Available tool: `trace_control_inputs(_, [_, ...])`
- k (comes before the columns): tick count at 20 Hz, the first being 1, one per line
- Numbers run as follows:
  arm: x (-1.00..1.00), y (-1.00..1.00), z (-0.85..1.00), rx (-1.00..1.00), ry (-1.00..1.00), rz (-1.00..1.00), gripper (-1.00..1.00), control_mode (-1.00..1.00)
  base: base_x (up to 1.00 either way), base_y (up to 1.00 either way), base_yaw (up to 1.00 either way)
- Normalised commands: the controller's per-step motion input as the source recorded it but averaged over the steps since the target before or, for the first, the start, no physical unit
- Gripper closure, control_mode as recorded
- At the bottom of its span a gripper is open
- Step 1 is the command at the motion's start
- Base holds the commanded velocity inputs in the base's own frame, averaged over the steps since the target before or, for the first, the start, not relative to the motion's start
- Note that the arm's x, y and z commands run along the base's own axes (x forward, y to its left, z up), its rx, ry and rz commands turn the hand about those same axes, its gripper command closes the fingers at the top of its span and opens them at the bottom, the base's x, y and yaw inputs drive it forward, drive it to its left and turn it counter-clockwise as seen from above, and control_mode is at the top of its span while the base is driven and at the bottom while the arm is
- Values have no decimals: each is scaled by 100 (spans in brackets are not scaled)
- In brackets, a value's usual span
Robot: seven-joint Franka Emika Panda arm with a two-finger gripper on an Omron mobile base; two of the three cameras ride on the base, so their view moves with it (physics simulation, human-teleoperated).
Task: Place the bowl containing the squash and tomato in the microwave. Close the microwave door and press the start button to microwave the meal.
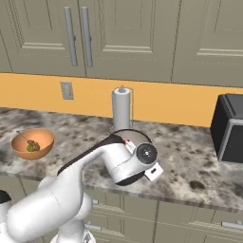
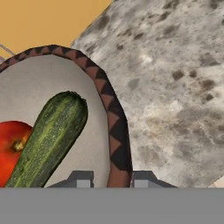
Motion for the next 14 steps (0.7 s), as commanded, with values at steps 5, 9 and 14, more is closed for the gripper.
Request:
trace_control_inputs(5, [-52, 70, 51, 0, -3, 13, 100, -100, 0, 0, 0])
trace_control_inputs(9, [-58, 67, 57, 0, -2, 13, 100, -100, 0, 0, 0])
trace_control_inputs(14, [-45, 57, 63, 0, -2, 14, 100, -100, 0, 0, 0])
